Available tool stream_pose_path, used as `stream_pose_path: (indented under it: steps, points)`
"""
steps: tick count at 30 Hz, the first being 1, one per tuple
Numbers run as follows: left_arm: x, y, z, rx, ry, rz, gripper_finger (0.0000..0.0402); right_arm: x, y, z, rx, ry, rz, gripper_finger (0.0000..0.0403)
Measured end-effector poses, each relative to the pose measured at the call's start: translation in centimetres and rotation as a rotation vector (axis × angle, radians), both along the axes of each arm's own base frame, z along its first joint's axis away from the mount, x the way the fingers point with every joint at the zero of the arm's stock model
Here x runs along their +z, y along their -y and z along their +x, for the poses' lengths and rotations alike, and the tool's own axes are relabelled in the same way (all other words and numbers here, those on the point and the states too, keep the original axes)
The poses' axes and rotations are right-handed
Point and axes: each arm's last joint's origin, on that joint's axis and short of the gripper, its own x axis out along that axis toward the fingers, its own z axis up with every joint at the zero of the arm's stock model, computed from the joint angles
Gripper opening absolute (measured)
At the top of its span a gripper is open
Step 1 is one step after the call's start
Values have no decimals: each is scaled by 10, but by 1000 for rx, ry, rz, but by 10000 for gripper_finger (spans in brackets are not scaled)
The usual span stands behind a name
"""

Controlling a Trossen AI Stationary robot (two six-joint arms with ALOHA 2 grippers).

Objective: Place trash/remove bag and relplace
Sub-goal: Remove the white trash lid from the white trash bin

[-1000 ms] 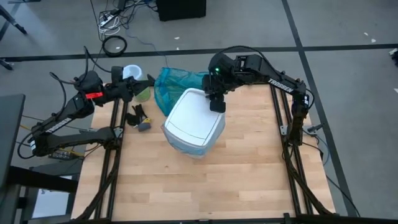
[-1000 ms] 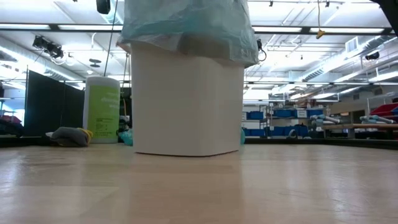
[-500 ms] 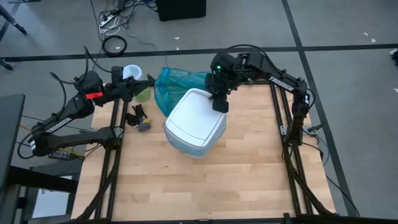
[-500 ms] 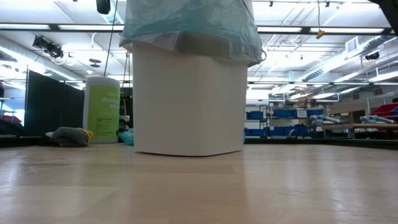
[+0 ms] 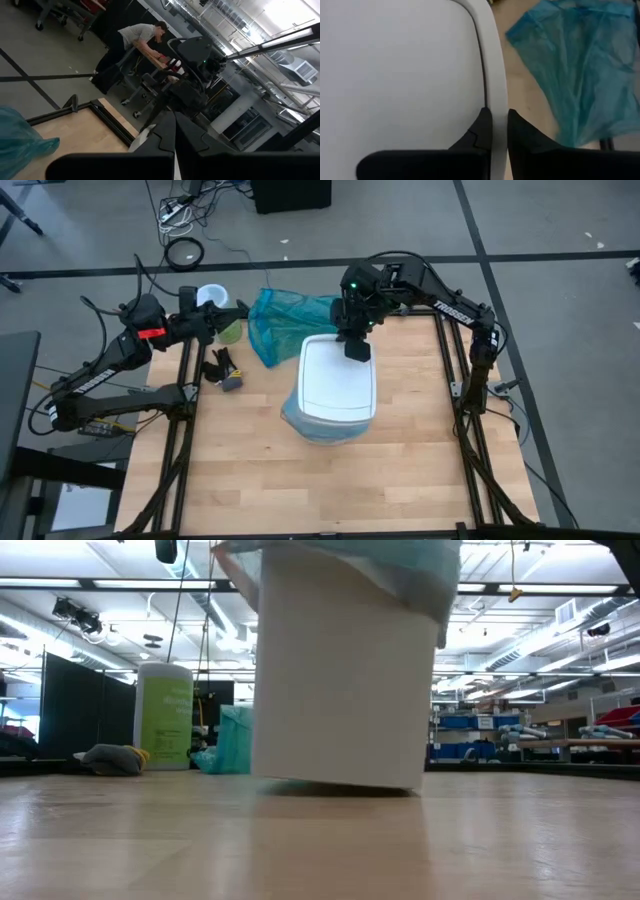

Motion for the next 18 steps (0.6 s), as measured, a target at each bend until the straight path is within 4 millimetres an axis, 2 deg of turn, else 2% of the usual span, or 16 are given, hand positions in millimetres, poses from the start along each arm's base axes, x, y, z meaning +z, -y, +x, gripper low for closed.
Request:
stream_pose_path:
  steps: [18]
  points:
    - [0,-1,0,30,-24,73,8,6,0,5,34,79,-89,19]
